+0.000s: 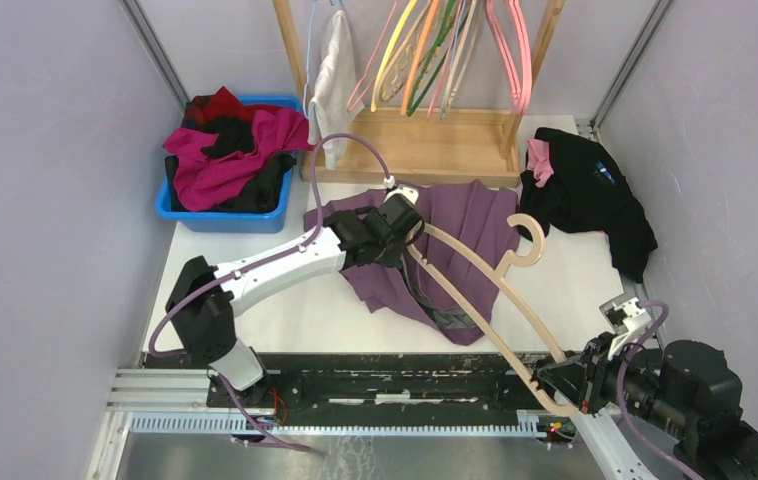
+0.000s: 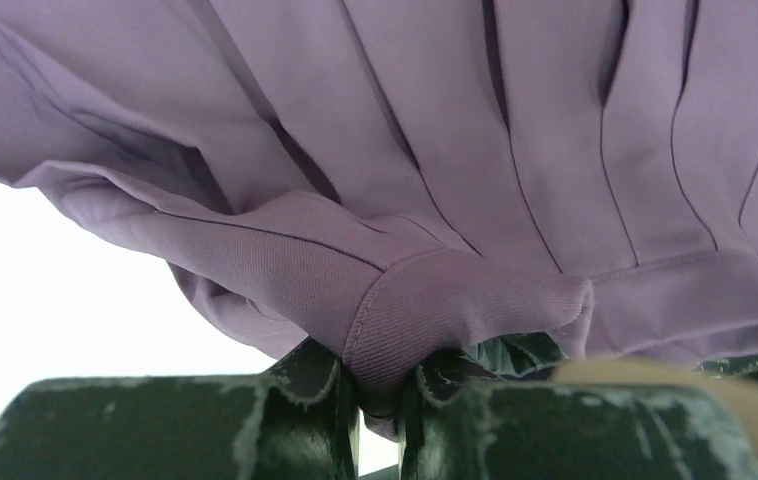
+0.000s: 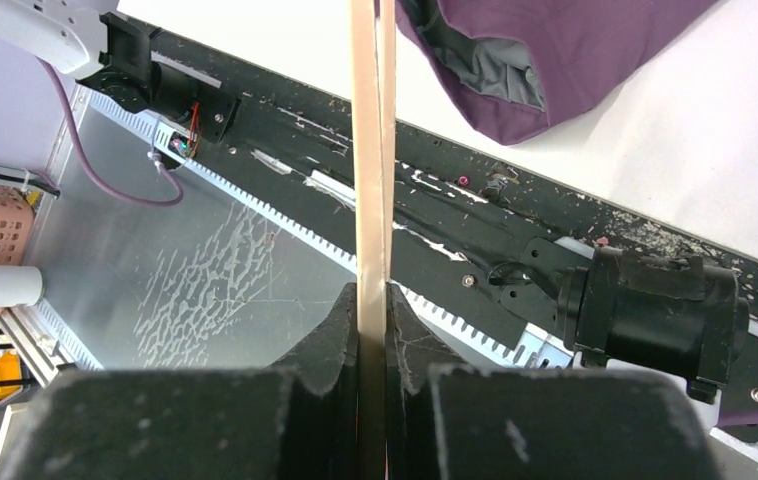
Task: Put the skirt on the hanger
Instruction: Hang the skirt on the hanger.
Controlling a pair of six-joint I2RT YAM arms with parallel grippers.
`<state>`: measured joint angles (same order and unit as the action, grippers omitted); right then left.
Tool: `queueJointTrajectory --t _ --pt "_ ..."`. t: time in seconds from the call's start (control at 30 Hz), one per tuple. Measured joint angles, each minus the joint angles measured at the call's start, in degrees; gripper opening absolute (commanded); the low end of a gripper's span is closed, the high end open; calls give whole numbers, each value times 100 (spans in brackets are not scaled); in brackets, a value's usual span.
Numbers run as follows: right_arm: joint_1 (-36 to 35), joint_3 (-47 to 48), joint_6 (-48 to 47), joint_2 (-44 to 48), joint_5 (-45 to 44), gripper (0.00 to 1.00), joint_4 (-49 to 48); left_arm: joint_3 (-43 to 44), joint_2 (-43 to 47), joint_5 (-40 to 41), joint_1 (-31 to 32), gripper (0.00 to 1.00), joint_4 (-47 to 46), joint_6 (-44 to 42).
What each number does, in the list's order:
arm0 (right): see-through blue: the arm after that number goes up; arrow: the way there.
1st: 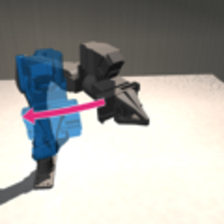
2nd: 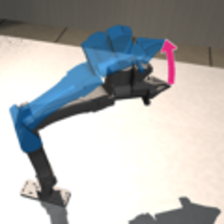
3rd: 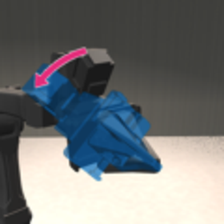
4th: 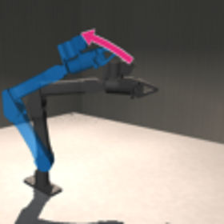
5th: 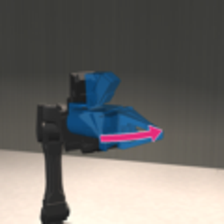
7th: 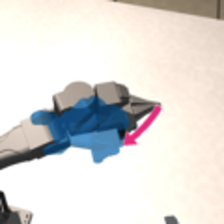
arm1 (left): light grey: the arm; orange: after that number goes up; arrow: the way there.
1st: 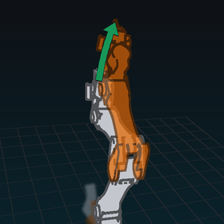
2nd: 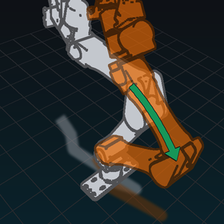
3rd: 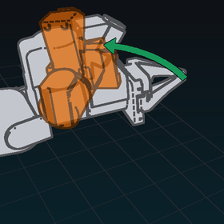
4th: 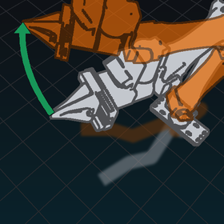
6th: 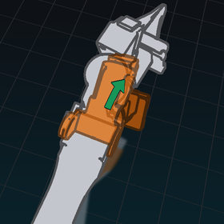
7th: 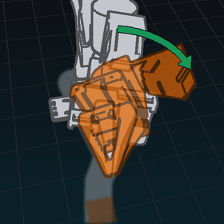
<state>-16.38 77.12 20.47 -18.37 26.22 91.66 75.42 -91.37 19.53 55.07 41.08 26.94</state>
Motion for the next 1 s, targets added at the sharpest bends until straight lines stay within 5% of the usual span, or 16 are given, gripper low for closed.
queueJointTrajectory --t 1.0 --pt "619 -1725 46 155 538 1 -111 1097 315 -1233 -273 9 566 -457"
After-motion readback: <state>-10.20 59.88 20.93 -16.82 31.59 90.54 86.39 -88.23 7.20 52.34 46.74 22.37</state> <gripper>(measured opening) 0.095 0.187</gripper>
